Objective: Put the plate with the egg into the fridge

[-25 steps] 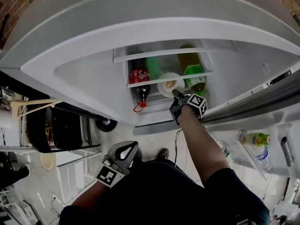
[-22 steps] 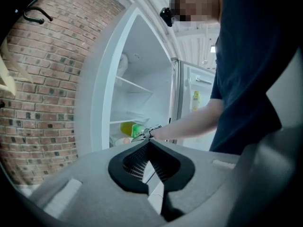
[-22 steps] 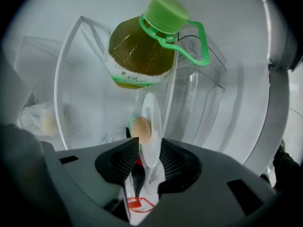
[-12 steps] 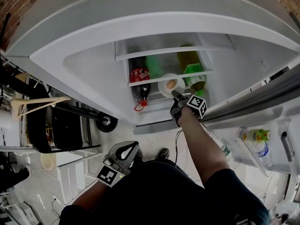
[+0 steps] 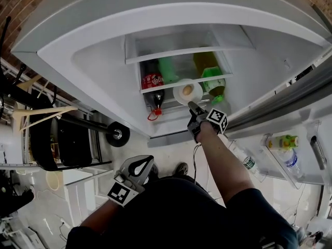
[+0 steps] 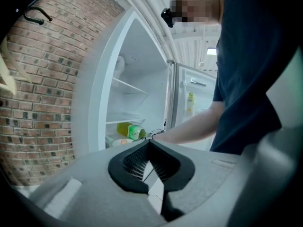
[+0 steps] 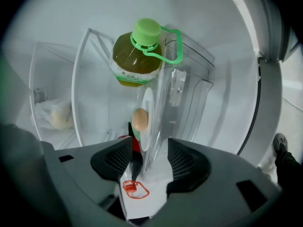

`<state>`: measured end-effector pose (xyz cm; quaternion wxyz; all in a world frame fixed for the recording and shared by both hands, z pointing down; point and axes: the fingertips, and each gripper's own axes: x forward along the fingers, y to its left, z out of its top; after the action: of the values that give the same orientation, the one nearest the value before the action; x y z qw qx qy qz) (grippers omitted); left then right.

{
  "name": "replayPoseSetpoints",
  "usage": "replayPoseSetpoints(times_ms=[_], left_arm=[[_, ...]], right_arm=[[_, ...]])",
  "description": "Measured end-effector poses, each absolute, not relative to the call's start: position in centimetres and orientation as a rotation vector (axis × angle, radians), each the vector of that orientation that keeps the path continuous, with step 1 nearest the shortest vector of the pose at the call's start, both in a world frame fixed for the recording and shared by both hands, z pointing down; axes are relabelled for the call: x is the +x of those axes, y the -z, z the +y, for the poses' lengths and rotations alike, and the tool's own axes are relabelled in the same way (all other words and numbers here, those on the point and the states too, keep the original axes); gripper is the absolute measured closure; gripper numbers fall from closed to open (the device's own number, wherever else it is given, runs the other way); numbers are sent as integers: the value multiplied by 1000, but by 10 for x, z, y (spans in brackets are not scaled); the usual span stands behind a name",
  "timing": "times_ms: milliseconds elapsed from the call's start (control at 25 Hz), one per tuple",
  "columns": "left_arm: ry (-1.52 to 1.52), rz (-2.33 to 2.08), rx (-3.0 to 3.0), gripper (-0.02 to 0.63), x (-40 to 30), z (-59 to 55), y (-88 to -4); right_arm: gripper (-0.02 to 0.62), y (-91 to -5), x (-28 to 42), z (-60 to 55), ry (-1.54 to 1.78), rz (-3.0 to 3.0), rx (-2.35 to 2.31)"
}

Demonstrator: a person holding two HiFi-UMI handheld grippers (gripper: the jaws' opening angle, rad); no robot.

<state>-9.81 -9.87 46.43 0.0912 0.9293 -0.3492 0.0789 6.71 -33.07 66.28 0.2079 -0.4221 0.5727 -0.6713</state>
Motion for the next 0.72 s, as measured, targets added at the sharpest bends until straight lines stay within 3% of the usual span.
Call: replayPoseSetpoints(times_ms=[360, 560, 720], left_arm=[[-198, -949, 2810, 605, -85, -97, -459], [-172, -879, 2848, 604, -75, -95, -453], [-151, -811, 2883, 604, -65, -95, -449]], right_arm=[[375, -592, 41, -261, 1679, 1882, -1027], [453, -546, 37, -220, 1488, 2120, -1030], [552, -510, 30, -186, 1286, 2341, -1030]])
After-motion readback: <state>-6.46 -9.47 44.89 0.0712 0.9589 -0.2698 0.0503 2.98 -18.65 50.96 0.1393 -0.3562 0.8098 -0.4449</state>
